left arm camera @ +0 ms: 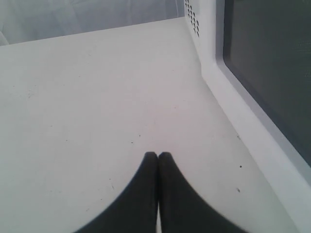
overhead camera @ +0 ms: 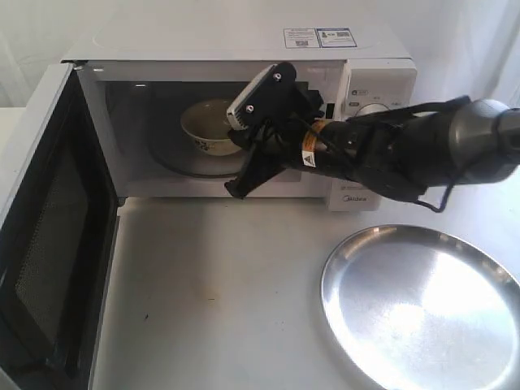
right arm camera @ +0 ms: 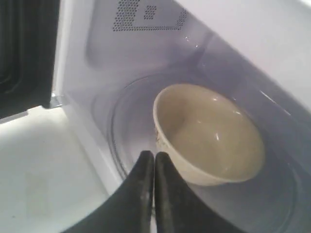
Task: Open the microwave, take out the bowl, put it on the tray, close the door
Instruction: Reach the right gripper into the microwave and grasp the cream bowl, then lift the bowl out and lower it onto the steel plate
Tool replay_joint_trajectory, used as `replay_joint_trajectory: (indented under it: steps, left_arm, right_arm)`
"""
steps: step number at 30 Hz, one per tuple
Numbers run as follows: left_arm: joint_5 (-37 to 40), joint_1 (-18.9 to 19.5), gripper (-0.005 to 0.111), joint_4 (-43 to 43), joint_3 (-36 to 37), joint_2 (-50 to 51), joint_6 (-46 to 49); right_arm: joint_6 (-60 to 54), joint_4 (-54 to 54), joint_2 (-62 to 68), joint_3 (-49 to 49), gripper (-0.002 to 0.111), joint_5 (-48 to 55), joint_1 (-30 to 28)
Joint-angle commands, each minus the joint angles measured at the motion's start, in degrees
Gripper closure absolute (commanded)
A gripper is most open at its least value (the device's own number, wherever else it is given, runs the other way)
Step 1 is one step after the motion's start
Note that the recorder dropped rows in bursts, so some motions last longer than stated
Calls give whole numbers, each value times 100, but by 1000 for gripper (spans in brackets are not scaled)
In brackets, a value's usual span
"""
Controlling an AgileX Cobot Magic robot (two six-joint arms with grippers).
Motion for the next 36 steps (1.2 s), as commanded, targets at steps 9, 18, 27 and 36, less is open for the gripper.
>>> replay_joint_trajectory:
  steps: [9,18,27,36]
  left_arm:
    - [-8,-5,107,-22,19,-12,-32]
    - [-8,-5,107,-22,19,-12,-32]
    - [-8,-5,107,-22,19,-12,-32]
    - [-8,-5,107,-22,19,-12,-32]
  right_arm:
    - [-223,-804,1112,-1598,55,1684,481]
    - [-357,-1009,1653,-2520,57,2170,607]
    - [-334,-1066,2099,-3133,65,2821,607]
    - [-334,-1069,2193,-3163,108,2835,607]
